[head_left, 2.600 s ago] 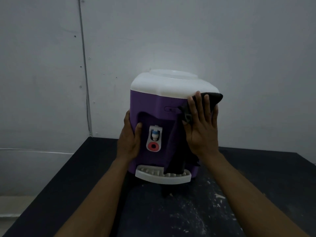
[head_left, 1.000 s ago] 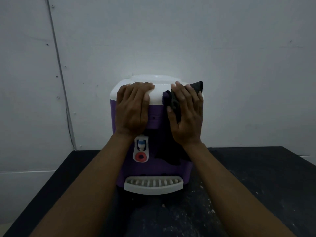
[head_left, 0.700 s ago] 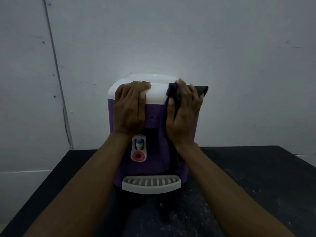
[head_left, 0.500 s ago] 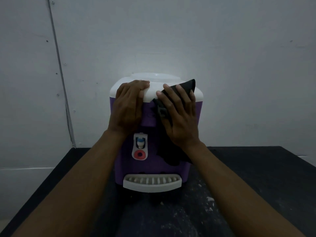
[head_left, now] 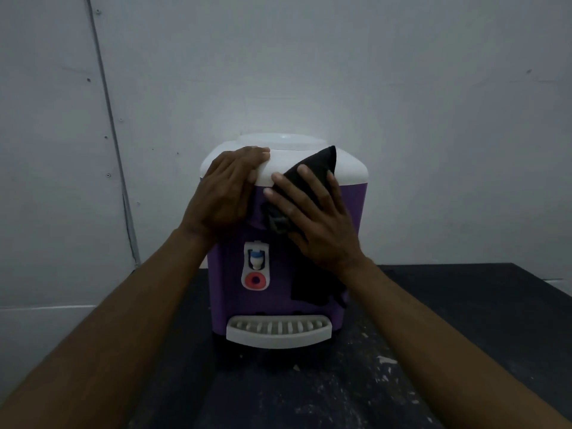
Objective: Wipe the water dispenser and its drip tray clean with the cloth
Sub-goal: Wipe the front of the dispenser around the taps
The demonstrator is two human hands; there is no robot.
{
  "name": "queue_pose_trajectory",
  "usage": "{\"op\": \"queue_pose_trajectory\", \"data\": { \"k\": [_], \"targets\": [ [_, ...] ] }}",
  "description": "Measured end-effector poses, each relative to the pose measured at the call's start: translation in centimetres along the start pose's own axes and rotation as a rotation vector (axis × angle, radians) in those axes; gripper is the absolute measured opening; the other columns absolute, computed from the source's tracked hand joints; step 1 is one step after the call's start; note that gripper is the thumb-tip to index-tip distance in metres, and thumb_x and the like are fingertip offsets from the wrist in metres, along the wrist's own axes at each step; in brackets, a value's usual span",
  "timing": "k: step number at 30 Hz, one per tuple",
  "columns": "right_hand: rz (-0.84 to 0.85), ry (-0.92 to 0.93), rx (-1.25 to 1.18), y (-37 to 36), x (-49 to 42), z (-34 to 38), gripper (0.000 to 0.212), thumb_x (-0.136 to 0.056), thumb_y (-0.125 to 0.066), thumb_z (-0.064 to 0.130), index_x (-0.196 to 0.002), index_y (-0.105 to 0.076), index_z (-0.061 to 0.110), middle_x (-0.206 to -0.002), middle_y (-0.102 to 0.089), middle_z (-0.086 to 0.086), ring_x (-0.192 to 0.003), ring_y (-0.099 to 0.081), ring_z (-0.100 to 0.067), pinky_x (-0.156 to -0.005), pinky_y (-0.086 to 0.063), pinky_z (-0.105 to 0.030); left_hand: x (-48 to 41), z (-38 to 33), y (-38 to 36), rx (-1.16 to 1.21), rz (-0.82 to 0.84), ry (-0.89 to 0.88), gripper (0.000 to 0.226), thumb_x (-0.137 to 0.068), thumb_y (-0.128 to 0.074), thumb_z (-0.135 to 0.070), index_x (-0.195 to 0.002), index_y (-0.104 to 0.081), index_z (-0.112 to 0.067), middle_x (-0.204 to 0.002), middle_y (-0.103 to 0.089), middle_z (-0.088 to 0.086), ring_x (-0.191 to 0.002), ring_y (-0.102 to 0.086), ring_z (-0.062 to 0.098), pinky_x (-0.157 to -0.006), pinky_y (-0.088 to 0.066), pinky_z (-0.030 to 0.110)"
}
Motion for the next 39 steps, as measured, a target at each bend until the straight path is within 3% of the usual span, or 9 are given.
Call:
{"op": "queue_pose_trajectory", "data": {
  "k": [7, 11, 16, 18, 23, 27, 32, 35, 39],
  "targets": [
    [-0.120, -0.433, -0.168, 0.3, -2.1, -0.4, 0.055, -0.101, -0.055, 0.026, -0.154, -0.045, 0.012, -0.162, -0.042, -0.006, -0.155, -0.027, -0.033, -0.125, -0.015, -0.062, 0.0, 0.2, -0.1, 0.046, 0.049, 0.003, 0.034, -0.103, -0.046, -0.004, -0.134, -0.056, 0.006, -0.139, -0.058, 0.019, -0.129, -0.055, 0.034, -0.111, -0.042, 0.047],
    [-0.055, -0.316, -0.061, -0.3, -3.6, 1.6, 0.058, -0.100, -0.057, 0.031, -0.155, -0.045, 0.016, -0.161, -0.043, -0.003, -0.153, -0.030, -0.031, -0.126, -0.012, -0.060, 0.3, 1.2, 0.6, 0.150, 0.010, 0.090, 0.046, -0.094, -0.057, 0.012, -0.140, -0.051, 0.003, -0.142, -0.057, 0.013, -0.130, -0.054, 0.026, -0.110, -0.044, 0.036],
    [0.004, 0.001, 0.037, 0.1, -2.0, 0.4, 0.054, -0.104, -0.055, 0.038, -0.155, -0.046, 0.024, -0.164, -0.039, -0.003, -0.154, -0.030, -0.030, -0.125, -0.021, -0.059, 0.3, 1.2, 1.0, 0.092, -0.035, 0.087, 0.029, -0.104, -0.048, -0.004, -0.130, -0.059, -0.001, -0.133, -0.063, 0.011, -0.123, -0.058, 0.024, -0.109, -0.039, 0.026],
    [0.004, -0.014, 0.020, 0.4, -1.0, -1.4, 0.055, -0.105, -0.052, 0.040, -0.157, -0.043, 0.025, -0.165, -0.037, -0.003, -0.155, -0.027, -0.030, -0.125, -0.020, -0.058, 0.2, 1.1, 0.8, 0.086, -0.048, 0.101, 0.028, -0.105, -0.045, -0.009, -0.128, -0.060, -0.002, -0.133, -0.064, 0.010, -0.122, -0.058, 0.024, -0.109, -0.040, 0.030],
    [-0.099, -0.400, -0.195, 0.7, 2.8, -6.1, 0.054, -0.108, -0.040, 0.038, -0.157, -0.035, 0.016, -0.166, -0.032, -0.010, -0.157, -0.019, -0.032, -0.127, -0.016, -0.055, 0.5, 0.6, 0.4, 0.066, -0.104, 0.162, 0.030, -0.104, -0.046, -0.019, -0.125, -0.059, -0.002, -0.129, -0.064, 0.011, -0.119, -0.057, 0.024, -0.108, -0.038, 0.033],
    [-0.183, -0.667, -0.397, 0.1, 4.5, -7.0, 0.057, -0.110, -0.035, 0.036, -0.158, -0.032, 0.005, -0.168, -0.023, -0.015, -0.159, -0.009, -0.036, -0.130, -0.009, -0.040, 0.0, -0.1, 0.0, -0.034, -0.112, 0.221, 0.039, -0.099, -0.051, -0.036, -0.120, -0.061, -0.005, -0.120, -0.065, 0.008, -0.112, -0.058, 0.028, -0.103, -0.036, 0.033],
    [-0.266, -0.962, -0.521, -0.7, 6.8, -6.6, 0.060, -0.109, -0.033, 0.038, -0.163, -0.018, 0.016, -0.172, -0.015, 0.000, -0.158, -0.016, -0.014, -0.125, -0.021, -0.028, -1.4, -1.8, -0.8, -0.230, -0.093, 0.311, 0.050, -0.093, -0.054, -0.056, -0.117, -0.065, -0.014, -0.114, -0.064, 0.006, -0.109, -0.055, 0.028, -0.100, -0.038, 0.041],
    [-0.228, -1.184, -0.624, -1.7, 9.6, -5.9, 0.059, -0.108, -0.029, 0.048, -0.162, -0.011, 0.034, -0.164, -0.017, 0.025, -0.150, -0.025, -0.002, -0.114, -0.035, -0.033, -2.7, -2.9, -1.9, -0.348, -0.021, 0.389, 0.049, -0.094, -0.046, -0.058, -0.117, -0.065, -0.019, -0.115, -0.065, 0.004, -0.113, -0.056, 0.029, -0.104, -0.037, 0.050],
    [-0.145, -1.345, -0.727, -2.8, 12.6, -5.2, 0.061, -0.106, -0.027, 0.053, -0.159, -0.025, 0.023, -0.154, -0.046, -0.003, -0.138, -0.049, -0.022, -0.112, -0.045, -0.049, -3.0, -4.2, -2.8, -0.342, -0.047, 0.421, 0.041, -0.097, -0.042, -0.046, -0.116, -0.068, -0.020, -0.116, -0.068, 0.001, -0.116, -0.057, 0.025, -0.113, -0.029, 0.056]
  ]
}}
Point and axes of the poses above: each hand's wrist, its own x-axis away from the middle knuckle, its own y-axis out of the back of the hand, z = x × y, the point moved 9 cm from there along -x, towards the middle knuckle
